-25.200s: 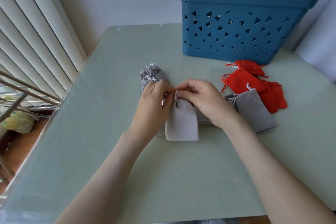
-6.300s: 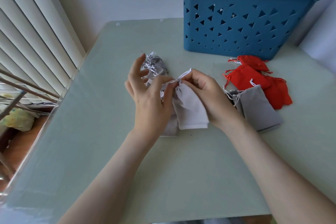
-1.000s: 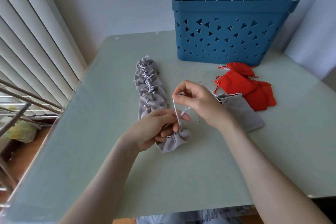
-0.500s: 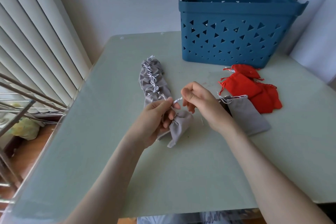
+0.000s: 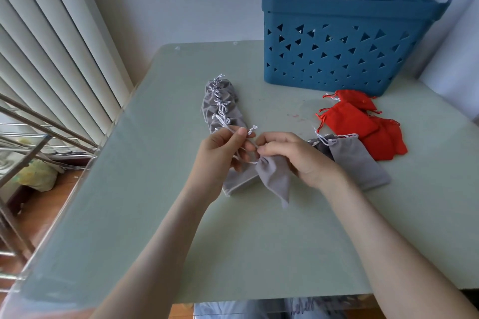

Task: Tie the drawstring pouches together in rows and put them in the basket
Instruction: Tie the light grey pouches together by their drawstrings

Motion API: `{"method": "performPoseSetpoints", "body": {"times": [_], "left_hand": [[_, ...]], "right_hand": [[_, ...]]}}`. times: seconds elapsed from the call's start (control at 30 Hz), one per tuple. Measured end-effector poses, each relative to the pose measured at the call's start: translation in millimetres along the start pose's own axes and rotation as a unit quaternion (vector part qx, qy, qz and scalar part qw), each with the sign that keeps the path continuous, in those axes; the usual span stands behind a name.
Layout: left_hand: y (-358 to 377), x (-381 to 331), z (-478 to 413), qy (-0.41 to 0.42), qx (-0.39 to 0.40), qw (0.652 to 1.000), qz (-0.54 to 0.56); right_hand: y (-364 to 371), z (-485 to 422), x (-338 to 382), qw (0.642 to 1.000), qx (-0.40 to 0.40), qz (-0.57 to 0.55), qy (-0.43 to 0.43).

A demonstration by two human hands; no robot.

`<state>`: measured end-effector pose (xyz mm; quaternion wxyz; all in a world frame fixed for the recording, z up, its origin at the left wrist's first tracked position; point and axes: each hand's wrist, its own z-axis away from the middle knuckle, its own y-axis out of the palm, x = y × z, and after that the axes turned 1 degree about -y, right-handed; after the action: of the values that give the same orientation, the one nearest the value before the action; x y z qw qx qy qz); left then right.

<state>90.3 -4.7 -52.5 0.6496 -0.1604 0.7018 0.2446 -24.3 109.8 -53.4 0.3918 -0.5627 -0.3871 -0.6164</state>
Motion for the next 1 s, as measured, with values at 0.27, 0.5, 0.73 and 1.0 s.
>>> {"method": "performPoseSetpoints", "body": {"times": [0.27, 0.5, 0.73, 1.0], "left_hand": [[-6.8, 8.9, -2.5, 0.068, -0.057, 0.972, -0.218], [-5.5, 25.8, -5.2, 0.18, -0.09, 0.848, -0.491], [-5.6, 26.0, -2.0, 0.289, -0.118, 0.823, -0.475], [-5.2, 32.1, -4.9, 0.323, -0.104, 0.806, -0.485]], "right_hand": [[-2.0, -1.8, 1.7, 0.995, -0.075, -0.067, -0.019], [1.3, -1.9, 0.2, 0.997, -0.067, -0.02, -0.016], [1.2, -1.1, 0.0, 0.998, -0.067, 0.018, -0.004], [3.8, -4.8, -6.1, 0.996, -0.086, 0.021, -0.029]]}}
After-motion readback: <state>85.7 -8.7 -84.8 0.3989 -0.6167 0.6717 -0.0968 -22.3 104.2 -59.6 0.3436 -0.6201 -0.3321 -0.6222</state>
